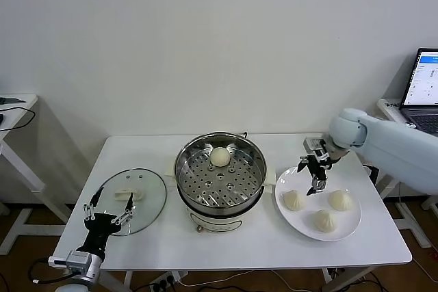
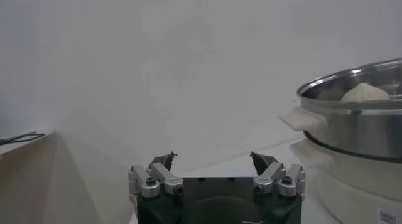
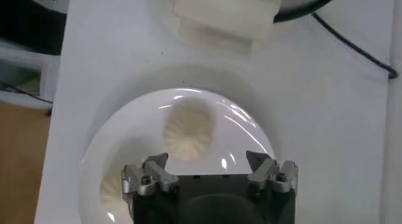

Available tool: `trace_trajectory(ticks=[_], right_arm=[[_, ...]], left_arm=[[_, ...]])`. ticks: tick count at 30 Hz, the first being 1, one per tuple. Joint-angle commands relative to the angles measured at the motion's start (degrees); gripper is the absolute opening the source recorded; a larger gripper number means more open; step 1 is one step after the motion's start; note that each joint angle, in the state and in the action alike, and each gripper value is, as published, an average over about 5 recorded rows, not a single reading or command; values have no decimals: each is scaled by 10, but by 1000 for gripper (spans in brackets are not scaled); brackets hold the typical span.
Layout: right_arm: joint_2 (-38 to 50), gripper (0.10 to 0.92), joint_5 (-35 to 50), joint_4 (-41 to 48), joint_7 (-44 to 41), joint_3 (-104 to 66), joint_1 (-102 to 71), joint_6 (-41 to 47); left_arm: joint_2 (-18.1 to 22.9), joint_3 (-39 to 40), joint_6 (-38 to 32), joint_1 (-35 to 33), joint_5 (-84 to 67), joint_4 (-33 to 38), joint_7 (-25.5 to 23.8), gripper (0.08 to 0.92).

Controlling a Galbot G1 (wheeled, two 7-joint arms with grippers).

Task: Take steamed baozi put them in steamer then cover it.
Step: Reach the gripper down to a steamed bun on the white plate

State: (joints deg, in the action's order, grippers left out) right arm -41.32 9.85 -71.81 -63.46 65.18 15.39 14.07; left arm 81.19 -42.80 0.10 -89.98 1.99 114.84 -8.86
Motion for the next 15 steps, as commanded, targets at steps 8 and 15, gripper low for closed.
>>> trace_trajectory(ticks=[8, 15], right_arm=[[-14, 823, -35, 28, 17, -55, -93, 16], [-25, 823, -50, 43, 27, -66, -106, 13]], left_arm=[[2, 2, -1, -2, 1, -1, 1, 823], [3, 1, -3, -5, 1, 0, 0, 823]])
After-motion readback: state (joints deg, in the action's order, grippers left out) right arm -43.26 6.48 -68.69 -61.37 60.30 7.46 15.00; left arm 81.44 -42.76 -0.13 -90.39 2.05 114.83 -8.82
